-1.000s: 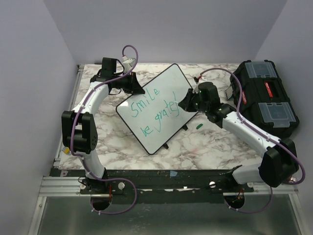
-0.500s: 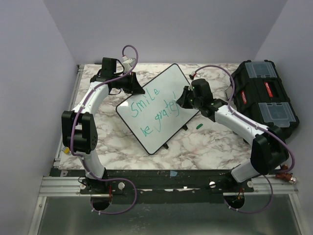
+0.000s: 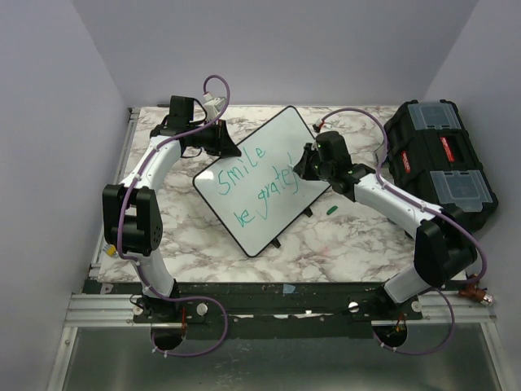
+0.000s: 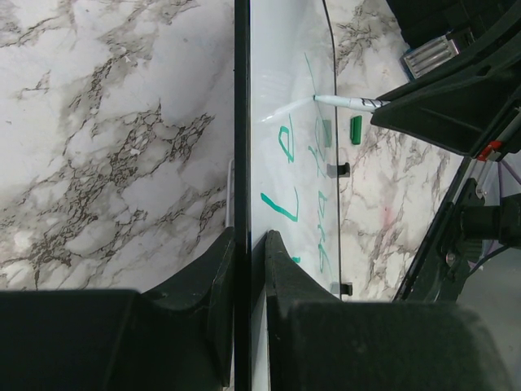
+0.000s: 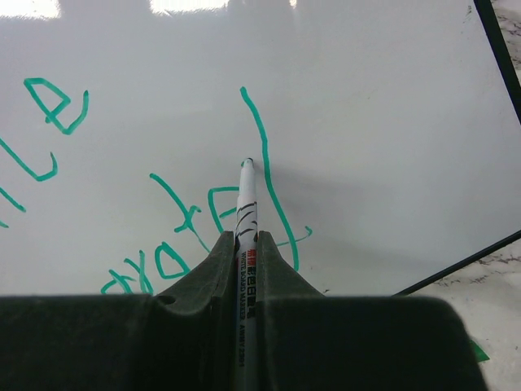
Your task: Write a sentence on the whiteboard
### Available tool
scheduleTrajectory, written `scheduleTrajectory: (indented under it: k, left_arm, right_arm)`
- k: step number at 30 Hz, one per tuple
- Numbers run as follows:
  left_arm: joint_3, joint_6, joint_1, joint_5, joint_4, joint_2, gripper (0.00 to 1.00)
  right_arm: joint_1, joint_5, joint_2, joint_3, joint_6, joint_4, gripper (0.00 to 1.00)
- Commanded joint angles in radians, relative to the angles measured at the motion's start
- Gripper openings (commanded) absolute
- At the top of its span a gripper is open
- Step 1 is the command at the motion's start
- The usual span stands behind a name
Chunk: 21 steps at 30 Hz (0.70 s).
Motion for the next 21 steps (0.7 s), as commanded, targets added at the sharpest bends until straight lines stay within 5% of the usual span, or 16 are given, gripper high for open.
scheduleTrajectory:
  k: [1, 21]
  left_arm:
    - [0.009, 0.108, -0.007, -0.037, 0.036, -0.025, 0.00]
    - [0.012, 0.110, -0.006, -0.037, 0.034, -0.022, 0.00]
  right_arm:
    - [-0.004, 0.064, 0.032, 0.003, -0.022, 0.006, 0.01]
    - [-0.013, 0.140, 0.007, 0.010, -0.045, -0.009, 0.01]
